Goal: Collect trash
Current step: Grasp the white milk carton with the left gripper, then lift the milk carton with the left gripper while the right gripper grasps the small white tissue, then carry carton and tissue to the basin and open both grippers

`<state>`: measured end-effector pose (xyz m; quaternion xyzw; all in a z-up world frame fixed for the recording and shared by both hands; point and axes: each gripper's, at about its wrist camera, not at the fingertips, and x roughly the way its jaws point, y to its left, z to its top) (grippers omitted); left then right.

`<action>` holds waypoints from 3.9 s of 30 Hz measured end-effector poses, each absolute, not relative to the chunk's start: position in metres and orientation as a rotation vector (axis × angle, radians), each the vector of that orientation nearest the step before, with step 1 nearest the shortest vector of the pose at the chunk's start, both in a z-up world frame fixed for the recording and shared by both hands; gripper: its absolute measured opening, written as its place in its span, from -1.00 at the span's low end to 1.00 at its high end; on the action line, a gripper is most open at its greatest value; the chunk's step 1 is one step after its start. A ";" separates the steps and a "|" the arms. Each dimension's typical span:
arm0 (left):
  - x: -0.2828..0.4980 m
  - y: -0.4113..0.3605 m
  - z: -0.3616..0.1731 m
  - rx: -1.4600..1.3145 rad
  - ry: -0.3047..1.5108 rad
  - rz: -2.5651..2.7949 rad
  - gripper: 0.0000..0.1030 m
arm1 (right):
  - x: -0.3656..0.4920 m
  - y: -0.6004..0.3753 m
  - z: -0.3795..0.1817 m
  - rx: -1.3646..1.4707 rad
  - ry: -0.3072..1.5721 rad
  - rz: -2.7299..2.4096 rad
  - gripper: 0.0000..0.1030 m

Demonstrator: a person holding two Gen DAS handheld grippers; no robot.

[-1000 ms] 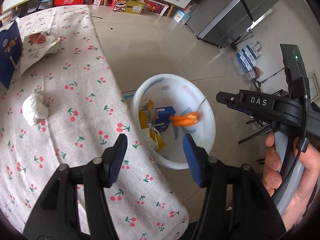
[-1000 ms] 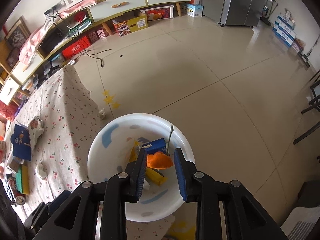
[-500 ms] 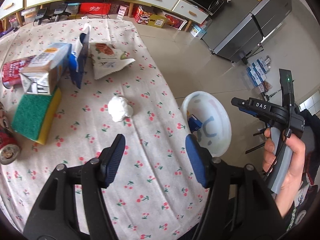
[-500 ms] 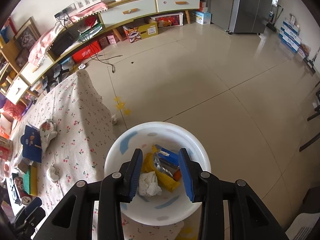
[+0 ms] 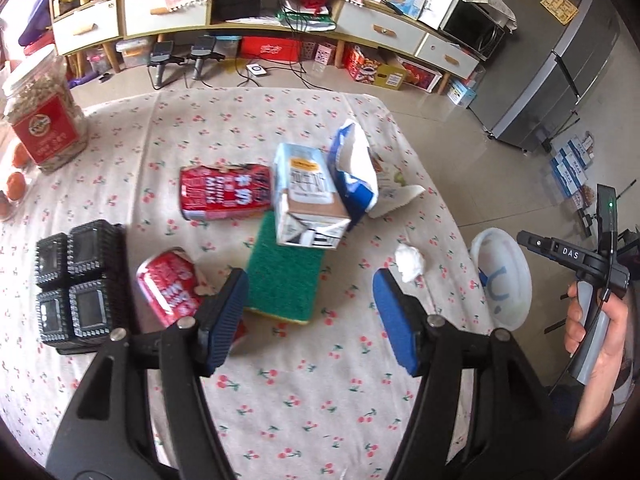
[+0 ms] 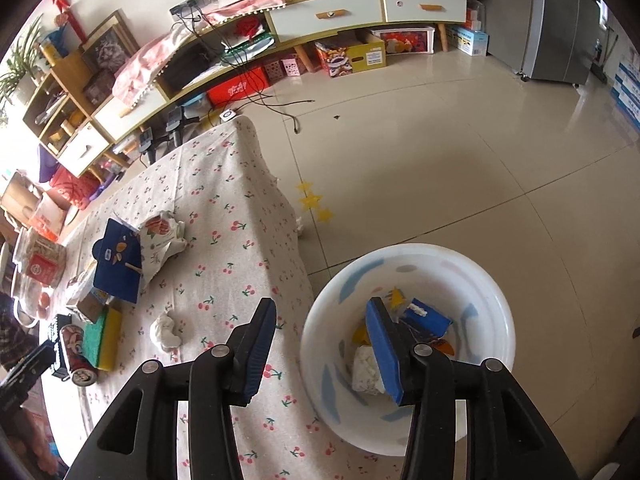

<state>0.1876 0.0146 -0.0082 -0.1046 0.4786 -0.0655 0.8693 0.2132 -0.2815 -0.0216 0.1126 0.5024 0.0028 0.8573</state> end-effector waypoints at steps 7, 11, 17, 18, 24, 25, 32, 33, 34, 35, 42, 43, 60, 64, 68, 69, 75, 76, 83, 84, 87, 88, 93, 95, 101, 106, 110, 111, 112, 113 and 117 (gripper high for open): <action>0.198 0.026 -0.007 -0.296 0.984 -0.131 0.37 | 0.222 -0.239 -0.029 0.199 1.093 0.080 -0.03; 0.210 0.016 -0.006 -0.281 0.973 -0.127 0.37 | 0.225 -0.205 -0.038 0.122 1.118 0.124 -0.03; 0.236 -0.005 -0.013 -0.243 0.997 -0.120 0.37 | 0.225 -0.168 -0.048 0.032 1.134 0.182 -0.01; 0.240 -0.008 -0.015 -0.239 1.002 -0.121 0.37 | 0.225 -0.165 -0.049 0.026 1.132 0.184 -0.01; 0.260 -0.015 -0.034 -0.230 1.061 -0.075 0.37 | 0.229 -0.165 -0.055 0.032 1.145 0.176 0.04; 0.261 -0.017 -0.036 -0.225 1.067 -0.070 0.37 | 0.230 -0.166 -0.055 0.035 1.147 0.176 0.05; 0.259 -0.019 -0.046 -0.180 1.075 -0.019 0.10 | 0.234 -0.160 -0.058 0.038 1.159 0.203 0.06; 0.257 -0.020 -0.047 -0.181 1.078 -0.016 0.06 | 0.235 -0.156 -0.060 0.022 1.161 0.211 0.06; 0.255 -0.018 -0.047 -0.188 1.069 -0.019 0.06 | 0.235 -0.151 -0.061 0.005 1.163 0.217 0.06; 0.252 -0.016 -0.045 -0.194 1.059 -0.021 0.05 | 0.234 -0.147 -0.063 -0.012 1.165 0.222 0.06; 0.229 0.000 -0.024 -0.254 0.992 -0.047 0.05 | 0.233 -0.130 -0.067 -0.064 1.158 0.250 0.06; 0.224 0.001 -0.021 -0.262 0.981 -0.051 0.05 | 0.232 -0.129 -0.067 -0.066 1.157 0.251 0.06; 0.163 0.029 -0.015 -0.401 0.975 -0.107 0.04 | 0.230 -0.104 -0.078 -0.081 1.155 0.302 -0.60; 0.157 0.028 -0.011 -0.415 0.964 -0.116 0.04 | 0.222 -0.107 -0.066 -0.047 1.131 0.322 -0.70; 0.152 0.026 -0.009 -0.431 0.945 -0.105 0.04 | 0.216 -0.112 -0.059 -0.019 1.120 0.321 -0.70; 0.152 0.024 -0.010 -0.436 0.947 -0.109 0.04 | 0.214 -0.113 -0.058 -0.012 1.118 0.322 -0.71; 0.146 0.012 -0.012 -0.447 0.950 -0.117 0.04 | 0.204 -0.125 -0.043 0.052 1.087 0.340 -0.71; 0.143 0.008 -0.012 -0.444 0.949 -0.112 0.04 | 0.203 -0.128 -0.040 0.068 1.084 0.339 -0.71; 0.129 -0.025 -0.017 -0.454 0.959 -0.164 0.04 | 0.192 -0.150 -0.025 0.147 1.056 0.344 -0.70; 0.128 -0.029 -0.017 -0.455 0.962 -0.171 0.04 | 0.192 -0.154 -0.023 0.157 1.050 0.345 -0.70; 0.126 -0.041 -0.018 -0.459 0.966 -0.200 0.04 | 0.188 -0.165 -0.017 0.184 1.035 0.334 -0.71; 0.126 -0.046 -0.018 -0.457 0.967 -0.205 0.04 | 0.188 -0.169 -0.015 0.193 1.032 0.330 -0.70; 0.127 -0.064 -0.019 -0.452 0.978 -0.242 0.04 | 0.186 -0.195 -0.007 0.250 1.016 0.292 -0.70; 0.128 -0.073 -0.018 -0.450 0.978 -0.260 0.04 | 0.186 -0.209 -0.003 0.284 1.011 0.274 -0.70; 0.141 -0.106 -0.016 -0.456 0.997 -0.328 0.04 | 0.184 -0.261 0.003 0.405 1.000 0.206 -0.70; 0.154 -0.145 -0.020 -0.452 1.028 -0.386 0.04 | 0.183 -0.315 -0.004 0.536 1.004 0.142 -0.70; 0.160 -0.169 -0.026 -0.437 1.050 -0.414 0.04 | 0.178 -0.355 -0.011 0.646 0.997 0.118 -0.69; 0.161 -0.175 -0.028 -0.426 1.053 -0.418 0.04 | 0.177 -0.363 -0.013 0.668 0.998 0.110 -0.69; 0.164 -0.179 -0.030 -0.412 1.059 -0.422 0.04 | 0.176 -0.371 -0.016 0.687 1.000 0.098 -0.69; 0.166 -0.183 -0.032 -0.403 1.066 -0.424 0.04 | 0.175 -0.378 -0.019 0.703 1.003 0.085 -0.68; 0.174 -0.200 -0.043 -0.375 1.111 -0.436 0.04 | 0.175 -0.392 -0.029 0.732 1.030 0.046 -0.64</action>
